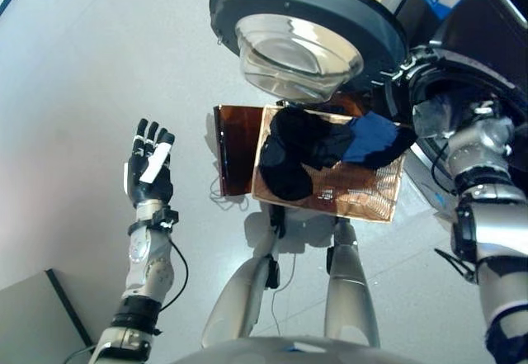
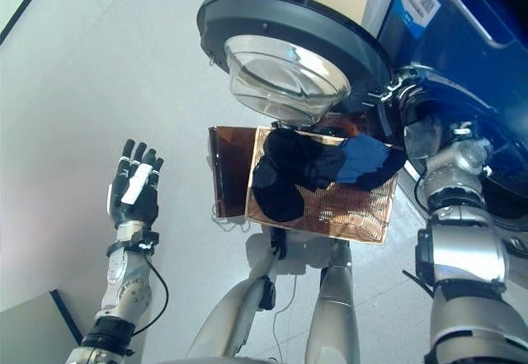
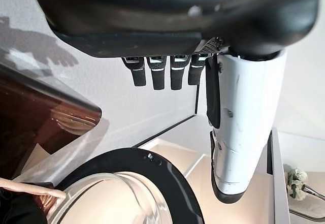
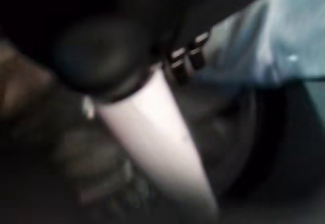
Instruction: Pick up the clothes and place them into the washing machine
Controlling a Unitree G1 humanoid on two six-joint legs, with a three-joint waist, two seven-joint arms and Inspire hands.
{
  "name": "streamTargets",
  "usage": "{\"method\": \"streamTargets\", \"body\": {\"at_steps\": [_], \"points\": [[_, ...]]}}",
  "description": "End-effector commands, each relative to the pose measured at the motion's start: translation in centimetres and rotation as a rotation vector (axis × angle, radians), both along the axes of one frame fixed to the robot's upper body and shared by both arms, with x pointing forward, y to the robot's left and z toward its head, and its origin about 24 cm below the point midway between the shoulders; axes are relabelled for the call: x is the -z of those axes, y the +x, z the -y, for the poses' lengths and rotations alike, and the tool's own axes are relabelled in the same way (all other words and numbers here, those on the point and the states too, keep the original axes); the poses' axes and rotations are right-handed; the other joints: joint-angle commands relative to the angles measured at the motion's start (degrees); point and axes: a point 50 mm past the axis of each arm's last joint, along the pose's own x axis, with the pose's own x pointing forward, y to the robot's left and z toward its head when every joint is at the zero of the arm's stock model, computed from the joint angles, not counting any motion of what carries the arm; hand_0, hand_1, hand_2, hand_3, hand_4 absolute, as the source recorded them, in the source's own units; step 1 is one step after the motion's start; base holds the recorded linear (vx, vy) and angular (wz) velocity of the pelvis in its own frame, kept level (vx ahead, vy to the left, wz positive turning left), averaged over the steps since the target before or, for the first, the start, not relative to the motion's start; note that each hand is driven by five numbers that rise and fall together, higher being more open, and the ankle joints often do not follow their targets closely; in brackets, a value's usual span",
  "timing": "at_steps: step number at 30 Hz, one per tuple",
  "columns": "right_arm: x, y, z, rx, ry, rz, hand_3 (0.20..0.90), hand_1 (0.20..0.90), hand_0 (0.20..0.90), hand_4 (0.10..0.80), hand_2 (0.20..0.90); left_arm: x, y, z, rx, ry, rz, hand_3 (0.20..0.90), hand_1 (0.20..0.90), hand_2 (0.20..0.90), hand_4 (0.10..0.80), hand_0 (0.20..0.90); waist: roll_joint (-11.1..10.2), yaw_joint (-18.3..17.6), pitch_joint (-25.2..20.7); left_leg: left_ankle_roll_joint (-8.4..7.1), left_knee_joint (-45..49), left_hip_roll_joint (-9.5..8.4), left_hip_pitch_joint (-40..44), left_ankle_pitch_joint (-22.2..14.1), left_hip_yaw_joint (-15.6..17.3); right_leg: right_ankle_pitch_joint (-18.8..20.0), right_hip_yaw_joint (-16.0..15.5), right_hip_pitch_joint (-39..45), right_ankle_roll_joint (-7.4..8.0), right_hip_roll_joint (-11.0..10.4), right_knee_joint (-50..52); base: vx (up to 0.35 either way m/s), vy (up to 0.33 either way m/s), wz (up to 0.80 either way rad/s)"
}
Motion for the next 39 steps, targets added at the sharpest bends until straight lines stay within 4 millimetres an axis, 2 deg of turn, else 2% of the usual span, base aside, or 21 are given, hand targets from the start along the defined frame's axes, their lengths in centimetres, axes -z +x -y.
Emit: {"method": "streamTargets", "body": {"at_steps": [1,5,8,11,13,14,19,24,39], "points": [[-1.6,0.0,-1.6,-0.021,-0.326,-0.015,0.900,0.900,0.900,0.800,0.900,-3.0,-1.2,-2.9,-0.121,0.085,0.167,0.900,0.900,0.900,0.800,0.900,-3.0,2.2,-7.4,-4.96,-0.5,0.66,2.5,-5.3,3.0,-2.3,-1.7,1.6,-1.76,0.0,-1.7,0.000,0.000,0.00],[-0.7,-1.0,-2.3,0.032,-0.686,-0.175,0.900,0.900,0.900,0.800,0.900,-3.2,-0.8,-3.1,-0.162,0.088,0.180,0.900,0.900,0.900,0.800,0.900,-2.8,2.2,-7.6,-4.78,-0.5,0.62,2.5,-5.3,2.7,-2.4,-1.8,1.7,-1.57,-0.2,-1.7,0.012,-0.002,0.01],[0.9,-1.4,-1.8,0.089,-0.982,-0.400,0.900,0.900,0.900,0.800,0.900,-3.6,-0.5,-2.8,-0.163,0.104,0.203,0.900,0.900,0.900,0.800,0.900,-2.8,2.5,-7.7,-4.64,-0.5,0.56,2.4,-5.3,2.4,-2.6,-1.8,1.5,-1.51,-0.3,-1.6,0.008,-0.002,0.03],[1.1,-1.2,-2.0,0.098,-1.046,-0.443,0.900,0.900,0.900,0.800,0.900,-3.9,-0.3,-2.6,-0.160,0.106,0.218,0.900,0.900,0.900,0.800,0.900,-2.7,2.7,-7.6,-4.59,-0.5,0.58,2.3,-5.2,2.6,-2.5,-1.7,1.4,-1.49,-0.3,-1.6,0.000,0.000,0.00],[2.1,-1.0,-1.9,0.091,-1.118,-0.541,0.900,0.900,0.900,0.800,0.900,-4.2,-0.1,-2.3,-0.152,0.111,0.230,0.900,0.900,0.900,0.800,0.900,-2.8,3.1,-7.5,-4.60,-0.5,0.57,2.2,-5.2,2.6,-2.4,-1.7,1.3,-1.43,-0.3,-1.8,0.005,-0.001,-0.05],[1.6,-0.7,-2.5,0.086,-1.165,-0.528,0.900,0.900,0.900,0.800,0.900,-4.2,-0.1,-2.4,-0.157,0.111,0.228,0.900,0.900,0.900,0.800,0.900,-2.9,3.0,-7.4,-4.62,-0.5,0.60,2.1,-5.2,2.6,-2.4,-1.6,1.2,-1.46,-0.3,-1.8,0.004,-0.003,-0.04],[2.2,-0.5,-2.8,0.073,-1.219,-0.566,0.900,0.900,0.900,0.800,0.900,-4.6,0.1,-2.2,-0.157,0.112,0.245,0.900,0.900,0.900,0.800,0.900,-3.0,3.3,-7.0,-4.62,-0.5,0.73,1.8,-5.1,2.6,-2.4,-1.6,0.8,-1.49,-0.1,-1.9,-0.002,-0.002,-0.02],[1.9,-0.1,-3.1,0.086,-1.216,-0.567,0.900,0.900,0.900,0.800,0.900,-4.9,0.3,-1.9,-0.156,0.110,0.260,0.900,0.900,0.900,0.800,0.900,-3.0,3.5,-6.5,-4.74,-0.5,0.71,1.3,-4.9,2.6,-2.3,-1.5,0.4,-1.54,0.1,-1.9,0.000,0.000,0.00],[0.8,0.4,-1.1,0.145,-1.313,-0.772,0.900,0.900,0.900,0.800,0.900,-5.5,0.0,-2.5,-0.158,0.129,0.280,0.900,0.900,0.900,0.800,0.900,-2.6,4.5,-5.5,-5.39,-0.5,0.57,-1.1,-4.1,1.9,-1.8,-1.7,-2.2,-1.69,0.1,-1.4,-0.010,-0.005,0.03]]}}
